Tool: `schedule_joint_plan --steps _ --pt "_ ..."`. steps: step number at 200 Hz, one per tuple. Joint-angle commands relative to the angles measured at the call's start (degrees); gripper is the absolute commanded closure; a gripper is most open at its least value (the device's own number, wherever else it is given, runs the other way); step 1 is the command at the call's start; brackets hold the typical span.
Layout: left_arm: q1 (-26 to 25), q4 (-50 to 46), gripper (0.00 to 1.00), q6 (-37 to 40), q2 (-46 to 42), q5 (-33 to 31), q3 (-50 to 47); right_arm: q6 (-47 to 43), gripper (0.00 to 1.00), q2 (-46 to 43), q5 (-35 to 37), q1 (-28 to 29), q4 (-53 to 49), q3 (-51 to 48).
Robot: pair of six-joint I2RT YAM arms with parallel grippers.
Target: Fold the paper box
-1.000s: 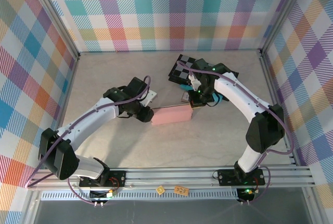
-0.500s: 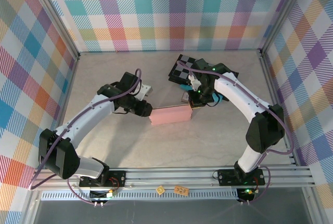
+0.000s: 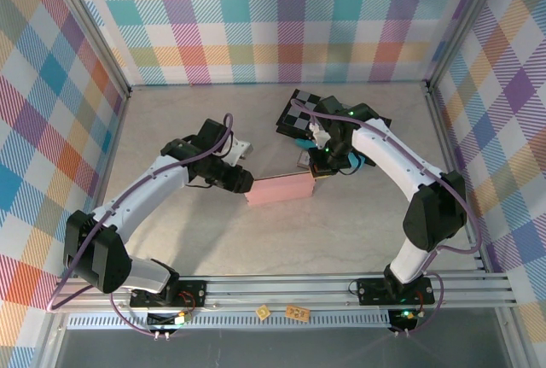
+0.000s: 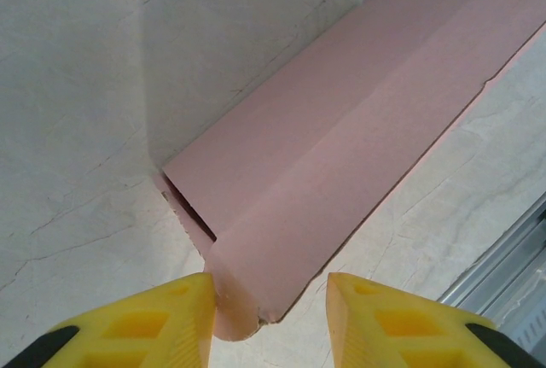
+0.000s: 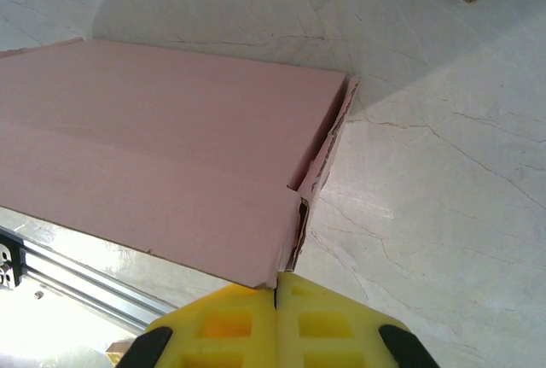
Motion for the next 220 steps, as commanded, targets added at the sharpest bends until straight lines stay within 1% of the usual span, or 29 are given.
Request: schedule_joint_plan --steps 1,15,42,74,93,105,129,169,177,190,196,220 --pt "0.31 -0.80 0.60 1.23 -0.41 -0.99 -1.28 0.98 1.00 0.51 -1.24 -0.42 -1.19 1.07" --pt "0.31 -0.87 0.58 1.41 -1.25 -2.42 -1.78 1.13 1.00 0.49 -1.38 -0.53 -1.00 0.99" --pt "0.35 -0.42 0.58 1.27 -1.08 -3.25 -2.08 1.24 1.00 0.48 -1.76 -0.56 -0.65 0.69" --pt "0.31 0.73 0.66 0.33 0.27 -4.61 -1.34 1.31 1.00 0.67 -1.95 -0.52 -0.54 0.68" --pt "0.29 0.31 0.76 0.06 1.61 -3.84 -0.61 1.34 1.00 0.61 -1.91 -0.58 -0.47 0.60" --pt "0.29 -0.07 0.79 -0.22 2.41 -3.08 -0.59 1.46 1.00 0.57 -1.90 -0.55 -0.41 0.50" --pt "0.11 0.53 0.80 -1.07 2.29 -3.21 -1.59 1.63 1.00 0.42 -1.86 -0.58 -0.27 0.33" --pt "-0.25 -0.16 0.81 -1.74 2.88 -3.50 -0.20 1.67 1.00 0.55 -1.91 -0.58 -0.08 0.15" --pt "-0.34 -0.53 0.80 -2.06 2.74 -3.55 0.36 1.73 1.00 0.54 -1.86 -0.58 -0.10 0.15" --pt "-0.38 -1.37 0.69 -3.11 2.17 -3.89 1.57 1.82 1.00 0.51 -1.77 -0.58 -0.19 0.34" --pt "-0.34 -1.82 0.66 -3.72 1.85 -4.07 2.21 1.78 1.00 0.52 -1.69 -0.58 -0.23 0.39" --pt "-0.35 -4.53 0.59 -5.73 1.54 -3.43 4.90 1.97 1.00 0.53 -1.60 -0.58 -0.53 0.59"
